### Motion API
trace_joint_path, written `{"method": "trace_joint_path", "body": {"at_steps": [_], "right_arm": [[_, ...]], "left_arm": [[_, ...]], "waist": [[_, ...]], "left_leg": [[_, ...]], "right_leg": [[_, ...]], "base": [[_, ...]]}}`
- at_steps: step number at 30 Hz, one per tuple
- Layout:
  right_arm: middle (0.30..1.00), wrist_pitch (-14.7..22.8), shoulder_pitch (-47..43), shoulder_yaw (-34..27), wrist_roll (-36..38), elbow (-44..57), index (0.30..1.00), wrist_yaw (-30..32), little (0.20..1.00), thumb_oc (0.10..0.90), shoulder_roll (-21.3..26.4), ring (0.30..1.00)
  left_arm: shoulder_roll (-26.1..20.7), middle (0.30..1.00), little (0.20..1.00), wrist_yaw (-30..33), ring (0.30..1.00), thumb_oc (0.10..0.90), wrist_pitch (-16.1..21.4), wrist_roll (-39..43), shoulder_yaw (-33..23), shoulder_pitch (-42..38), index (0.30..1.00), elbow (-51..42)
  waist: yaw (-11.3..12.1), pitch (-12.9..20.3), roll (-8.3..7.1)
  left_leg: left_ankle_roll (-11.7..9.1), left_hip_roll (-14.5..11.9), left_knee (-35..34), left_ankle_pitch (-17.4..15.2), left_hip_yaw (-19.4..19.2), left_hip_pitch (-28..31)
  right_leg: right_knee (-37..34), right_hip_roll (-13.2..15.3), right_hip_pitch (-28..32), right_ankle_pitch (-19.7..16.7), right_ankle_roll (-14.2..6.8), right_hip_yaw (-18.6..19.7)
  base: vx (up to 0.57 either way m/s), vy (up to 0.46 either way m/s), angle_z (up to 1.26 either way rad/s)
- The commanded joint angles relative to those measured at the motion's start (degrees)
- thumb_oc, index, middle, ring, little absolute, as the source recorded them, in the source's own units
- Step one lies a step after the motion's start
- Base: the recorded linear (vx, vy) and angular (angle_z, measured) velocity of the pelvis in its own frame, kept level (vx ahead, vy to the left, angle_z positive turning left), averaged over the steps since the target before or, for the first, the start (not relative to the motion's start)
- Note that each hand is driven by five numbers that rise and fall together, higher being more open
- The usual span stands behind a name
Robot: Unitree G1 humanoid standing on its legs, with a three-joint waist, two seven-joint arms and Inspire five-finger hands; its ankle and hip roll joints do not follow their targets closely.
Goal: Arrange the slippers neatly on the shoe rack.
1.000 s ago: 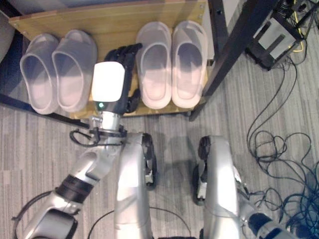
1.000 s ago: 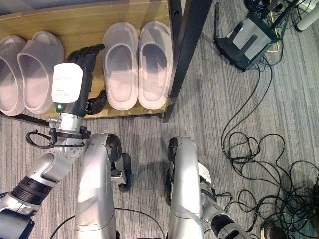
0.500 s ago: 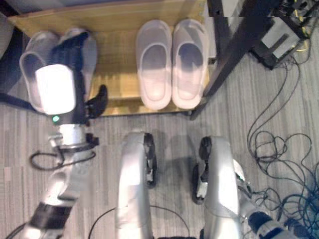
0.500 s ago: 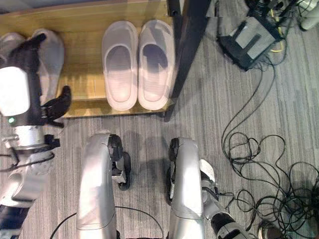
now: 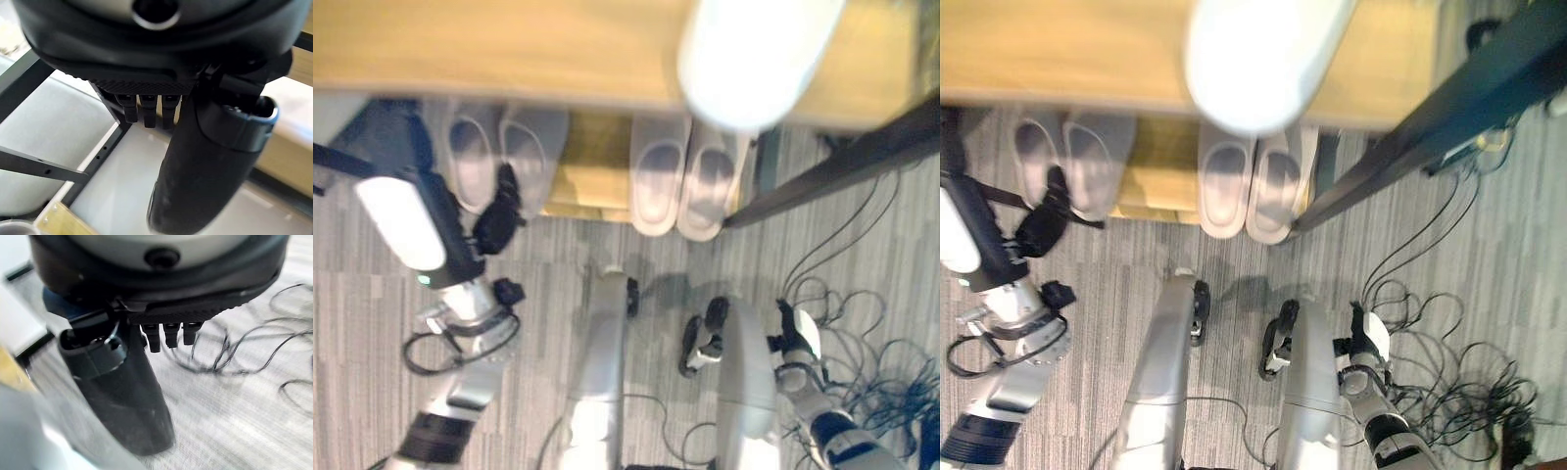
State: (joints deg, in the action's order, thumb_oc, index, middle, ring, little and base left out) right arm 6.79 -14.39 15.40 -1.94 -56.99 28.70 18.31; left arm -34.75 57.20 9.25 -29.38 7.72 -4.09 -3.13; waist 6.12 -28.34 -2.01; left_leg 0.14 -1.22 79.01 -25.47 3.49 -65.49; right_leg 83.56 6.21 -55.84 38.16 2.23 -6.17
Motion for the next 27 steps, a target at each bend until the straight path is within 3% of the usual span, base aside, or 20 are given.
{"method": "trace_joint_path", "body": {"at_steps": [1, 3, 5, 6, 8, 9, 10, 12, 13, 14, 15, 19, 21, 23, 25, 27], "right_arm": [[0.9, 2.51, 7.36, -1.38, 3.91, -3.77, 0.9, -0.22, 0.9, 0.8, -4.84, 0.9], [0.9, 2.68, 9.15, -2.43, 4.9, -4.72, 0.9, -0.68, 0.9, 0.8, -5.32, 0.9], [0.9, 2.71, 9.26, -2.45, 4.91, -4.72, 0.9, -0.68, 0.9, 0.8, -5.27, 0.9], [0.9, 2.6, 10.63, -2.92, 5.11, -5.84, 0.9, -1.46, 0.9, 0.8, -5.81, 0.9], [0.9, 2.66, 11.58, -3.59, 5.11, -6.64, 0.9, -1.93, 0.9, 0.8, -5.72, 0.9], [0.9, 2.73, 13.66, -4.86, 5.72, -8.83, 0.9, -3.54, 0.9, 0.8, -6.05, 0.9], [0.9, 2.98, 15.43, -5.77, 5.8, -9.09, 0.9, -4.28, 0.9, 0.8, -6.31, 0.9], [0.9, 3.25, 16.3, -6.2, 5.85, -9.32, 0.9, -4.77, 0.9, 0.8, -6.59, 0.9], [0.9, 3.84, 17.71, -7.11, 6.98, -9.69, 0.9, -5.26, 0.9, 0.8, -6.63, 0.9], [0.9, 3.84, 17.71, -7.11, 6.98, -9.69, 0.9, -5.27, 0.9, 0.8, -6.62, 0.9], [0.9, 4.07, 17.3, -7.0, 7.19, -10.04, 0.9, -5.69, 0.9, 0.8, -6.5, 0.9], [0.9, 4.35, 16.51, -6.32, 6.37, -9.69, 0.9, -5.68, 0.9, 0.8, -5.88, 0.9], [0.9, 4.23, 16.01, -6.57, 6.96, -10.46, 0.9, -6.09, 0.9, 0.8, -5.93, 0.9], [0.9, 3.59, 15.89, -6.83, 7.26, -11.16, 0.9, -6.69, 0.9, 0.8, -5.88, 0.9], [0.9, 3.24, 14.5, -6.85, 7.01, -11.4, 0.9, -7.38, 0.9, 0.8, -5.84, 0.9], [0.9, 3.17, 13.73, -6.62, 6.58, -10.72, 0.9, -7.05, 0.9, 0.8, -5.87, 0.9]], "left_arm": [[0.8, 0.9, 0.9, 0.19, 0.9, 0.8, 2.38, 3.64, 2.02, 4.21, 0.9, 3.51], [2.6, 0.9, 0.9, -2.81, 0.9, 0.8, 1.69, 5.46, 4.3, 6.51, 0.9, 10.8], [2.67, 0.9, 0.9, -2.68, 0.9, 0.8, 1.82, 5.46, 4.49, 6.39, 0.9, 11.09], [4.2, 0.9, 0.9, -5.81, 0.9, 0.8, 0.79, 5.99, 6.0, 7.96, 0.9, 17.91], [4.9, 0.9, 0.9, -8.07, 0.9, 0.8, 0.37, 5.67, 7.13, 8.92, 0.9, 21.67], [6.98, 0.9, 0.9, -12.89, 0.9, 0.8, -0.77, 5.4, 9.04, 10.24, 0.9, 31.6], [7.75, 0.9, 0.9, -14.86, 0.9, 0.8, -1.46, 4.67, 8.81, 11.81, 0.9, 34.36], [8.45, 0.9, 0.9, -15.48, 0.9, 0.8, -2.0, 3.64, 9.1, 12.12, 0.9, 37.99], [9.62, 0.9, 0.9, -16.37, 0.9, 0.8, -2.51, 2.67, 9.72, 12.38, 0.9, 42.25], [9.63, 0.9, 0.9, -16.37, 0.9, 0.8, -2.5, 2.66, 9.73, 12.38, 0.9, 42.25], [12.62, 0.9, 0.9, -17.6, 0.9, 0.8, -2.7, 3.96, 9.14, 12.5, 0.9, 49.89], [15.4, 0.9, 0.9, -17.11, 0.9, 0.8, -3.4, 7.47, 6.77, 12.2, 0.9, 57.91], [17.63, 0.9, 0.9, -16.52, 0.9, 0.8, -4.11, 9.7, 4.89, 11.79, 0.9, 64.42], [19.74, 0.9, 0.9, -17.08, 0.9, 0.8, -5.58, 12.88, 3.2, 11.13, 0.9, 69.77], [21.55, 0.9, 0.9, -17.51, 0.9, 0.8, -5.68, 13.71, 2.12, 9.91, 0.9, 73.17], [21.53, 0.9, 0.9, -17.69, 0.9, 0.8, -5.12, 13.37, 3.4, 8.47, 0.9, 72.33]], "waist": [[-0.14, 8.38, -1.79], [-0.37, 9.13, -2.1], [-0.33, 8.73, -1.96], [-0.66, 10.36, -2.41], [-0.92, 11.03, -2.43], [-2.0, 14.13, -2.08], [-2.61, 15.39, -1.69], [-3.41, 16.29, -1.42], [-4.14, 17.57, -0.64], [-4.19, 17.49, -0.6], [-4.56, 18.4, -0.55], [-4.4, 18.69, -1.18], [-4.72, 19.87, -0.8], [-4.98, 21.21, 0.1], [-5.47, 22.48, 1.61], [-5.63, 22.26, 1.38]], "left_leg": [[4.87, -2.49, -12.86, 1.42, 3.88, 12.29], [4.48, -2.87, -20.86, 3.81, 3.83, 19.82], [4.47, -2.91, -21.6, 4.15, 3.85, 20.72], [3.93, -3.63, -31.07, 8.28, 3.38, 27.84], [3.12, -3.63, -35.67, 10.44, 2.98, 31.64], [0.83, -4.19, -48.29, 15.09, 1.78, 41.4], [-0.46, -4.75, -55.4, 18.39, 0.87, 46.99], [-1.44, -4.85, -60.56, 20.97, 0.23, 50.44], [-3.06, -5.27, -63.89, 25.42, -1.01, 53.3], [-3.07, -5.28, -63.99, 25.48, -0.96, 53.43], [-3.96, -6.09, -64.68, 25.97, -2.8, 56.15], [-5.38, -8.65, -60.59, 28.4, -0.37, 58.84], [-6.06, -11.27, -62.62, 30.55, 1.4, 61.71], [-7.41, -12.01, -67.81, 31.6, 3.74, 65.06], [-6.89, -10.04, -74.02, 24.33, 2.48, 67.77], [-5.95, -7.43, -73.4, 21.92, 1.21, 67.31]], "right_leg": [[-19.67, 2.64, 4.07, -12.22, -0.74, -0.36], [-27.72, 2.22, 11.44, -15.34, -1.88, -1.73], [-28.48, 2.15, 12.37, -15.7, -1.88, -1.85], [-37.2, 1.82, 19.24, -20.09, -2.52, -3.58], [-41.18, 1.88, 23.24, -21.65, -2.83, -4.32], [-51.44, 1.64, 33.36, -24.73, -3.98, -5.81], [-57.02, 1.1, 38.94, -26.24, -4.46, -6.95], [-61.1, 0.96, 42.03, -28.0, -4.91, -7.88], [-66.49, 0.78, 46.43, -29.6, -5.44, -9.74], [-66.64, 0.76, 46.62, -29.66, -5.44, -9.81], [-70.11, 0.82, 49.45, -31.18, -5.83, -9.61], [-73.98, 2.49, 52.05, -33.17, -6.31, -7.65], [-76.16, 2.92, 52.17, -34.54, -7.3, -6.17], [-77.5, 3.48, 52.19, -36.12, -8.4, -4.84], [-78.69, 4.8, 52.47, -37.38, -9.74, -3.2], [-79.01, 7.33, 52.12, -40.2, -10.88, -2.12]], "base": [[0.09, -0.075, 0.1], [0.09, -0.068, 0.17], [0.02, -0.038, 0.1], [0.07, -0.078, -0.02], [0.16, -0.096, 0.19], [0.32, -0.118, 0.23], [0.37, -0.128, 0.21], [0.13, -0.032, 0.28], [0.04, 0.002, 0.25], [0.06, 0.049, 0.4], [0.03, 0.107, 0.4], [-0.03, 0.168, -0.07], [-0.03, 0.254, -0.37], [0.0, 0.397, -0.16], [-0.02, 0.452, -0.18], [-0.1, 0.384, -0.26]]}}
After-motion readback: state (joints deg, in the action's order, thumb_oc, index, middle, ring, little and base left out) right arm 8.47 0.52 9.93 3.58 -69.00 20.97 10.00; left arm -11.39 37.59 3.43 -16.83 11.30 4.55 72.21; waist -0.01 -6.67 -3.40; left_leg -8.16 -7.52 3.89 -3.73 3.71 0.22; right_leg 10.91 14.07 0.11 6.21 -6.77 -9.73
